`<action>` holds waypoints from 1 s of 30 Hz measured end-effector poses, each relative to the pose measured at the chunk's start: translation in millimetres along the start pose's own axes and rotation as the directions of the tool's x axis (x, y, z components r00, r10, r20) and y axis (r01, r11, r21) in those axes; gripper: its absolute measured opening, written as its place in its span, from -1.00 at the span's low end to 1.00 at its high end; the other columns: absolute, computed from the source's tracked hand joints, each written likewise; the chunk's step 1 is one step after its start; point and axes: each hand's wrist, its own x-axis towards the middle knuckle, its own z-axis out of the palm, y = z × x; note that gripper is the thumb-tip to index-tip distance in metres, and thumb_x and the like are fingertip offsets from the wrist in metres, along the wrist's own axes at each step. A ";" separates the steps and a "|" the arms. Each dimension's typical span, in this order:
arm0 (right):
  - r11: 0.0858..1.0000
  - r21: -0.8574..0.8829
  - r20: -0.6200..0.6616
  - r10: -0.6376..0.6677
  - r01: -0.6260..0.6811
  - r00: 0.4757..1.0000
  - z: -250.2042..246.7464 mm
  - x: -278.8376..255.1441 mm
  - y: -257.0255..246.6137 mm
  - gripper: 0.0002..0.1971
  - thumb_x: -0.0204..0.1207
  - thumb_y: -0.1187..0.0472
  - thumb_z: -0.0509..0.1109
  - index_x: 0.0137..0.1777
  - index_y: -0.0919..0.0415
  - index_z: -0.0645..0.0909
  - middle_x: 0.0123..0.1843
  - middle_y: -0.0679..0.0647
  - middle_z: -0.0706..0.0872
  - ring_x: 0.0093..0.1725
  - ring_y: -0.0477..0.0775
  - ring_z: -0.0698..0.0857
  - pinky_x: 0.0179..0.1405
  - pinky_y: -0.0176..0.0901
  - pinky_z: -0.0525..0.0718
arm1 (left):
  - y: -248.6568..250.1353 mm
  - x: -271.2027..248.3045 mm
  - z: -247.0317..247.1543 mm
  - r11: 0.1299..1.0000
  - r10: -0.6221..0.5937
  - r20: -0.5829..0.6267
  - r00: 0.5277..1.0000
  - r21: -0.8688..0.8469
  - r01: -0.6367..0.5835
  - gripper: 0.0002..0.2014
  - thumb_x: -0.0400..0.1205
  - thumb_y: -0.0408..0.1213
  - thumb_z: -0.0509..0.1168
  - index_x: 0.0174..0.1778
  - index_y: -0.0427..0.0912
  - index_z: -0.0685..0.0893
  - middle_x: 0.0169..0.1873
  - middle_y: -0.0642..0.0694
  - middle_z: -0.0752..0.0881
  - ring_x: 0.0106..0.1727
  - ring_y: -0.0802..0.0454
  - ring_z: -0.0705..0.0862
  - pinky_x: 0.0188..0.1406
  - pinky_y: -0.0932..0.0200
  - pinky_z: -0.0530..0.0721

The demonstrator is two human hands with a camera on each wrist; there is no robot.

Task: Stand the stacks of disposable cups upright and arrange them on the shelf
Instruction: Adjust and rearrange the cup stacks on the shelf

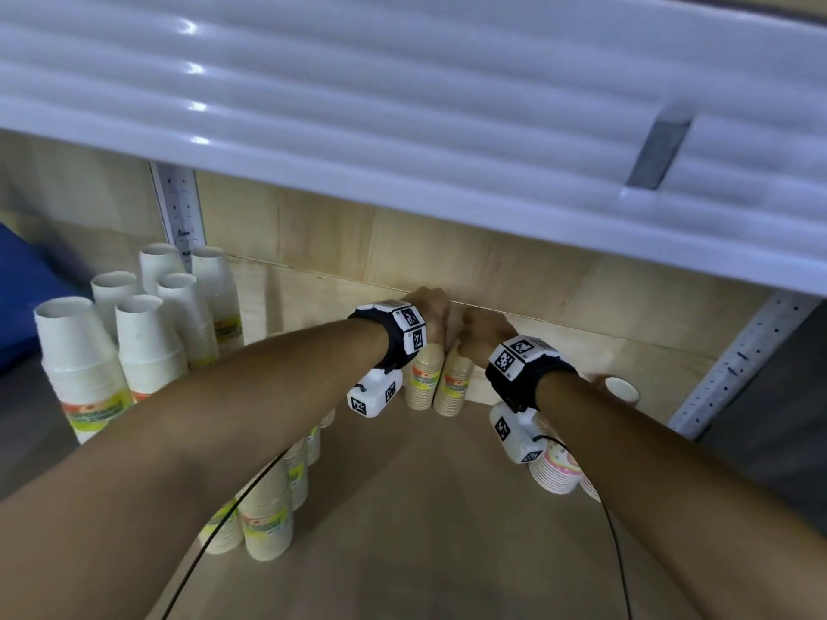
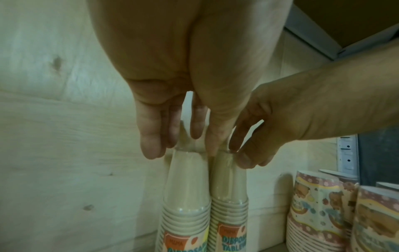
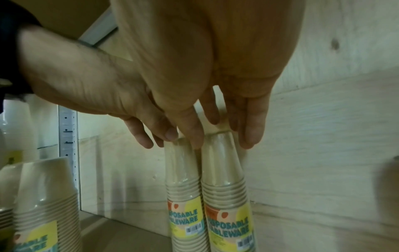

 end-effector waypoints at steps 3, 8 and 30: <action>0.998 -0.053 -0.035 0.022 -0.024 0.999 -5.2 -3.2 -4.0 -0.86 0.41 0.23 0.38 -0.07 0.06 0.51 0.08 0.12 0.68 -0.12 0.12 0.64 -0.29 -0.14 0.54 | 2.9 -16.8 -16.8 0.998 -0.017 0.014 1.000 -0.054 0.018 -0.74 0.54 -0.33 0.44 0.12 -0.31 0.75 0.06 -0.30 0.76 0.00 -0.18 0.76 -0.37 0.18 0.60; 0.997 -0.075 -0.018 0.012 -0.013 1.000 -19.7 -22.5 -19.3 -0.59 0.47 0.17 0.42 0.32 0.20 0.54 0.28 0.16 0.60 0.16 0.20 0.66 -0.07 -0.12 0.63 | -3.6 -44.8 -46.4 0.999 -0.010 0.028 1.000 -0.038 0.011 -0.55 0.48 -0.17 0.55 0.24 -0.30 0.71 0.18 -0.19 0.69 0.11 -0.15 0.70 0.12 0.01 0.71; 0.939 0.047 0.142 -0.344 0.341 0.928 -2.1 -136.8 -167.3 -0.64 0.47 0.10 0.51 0.20 0.27 0.69 0.16 0.16 0.72 0.10 0.17 0.71 -0.05 -0.16 0.60 | -79.6 -211.3 -112.7 0.961 -0.273 0.127 0.954 0.073 0.265 -0.74 0.53 -0.29 0.50 0.12 -0.28 0.79 -0.11 -0.19 0.77 -0.24 -0.07 0.65 -0.23 0.15 0.66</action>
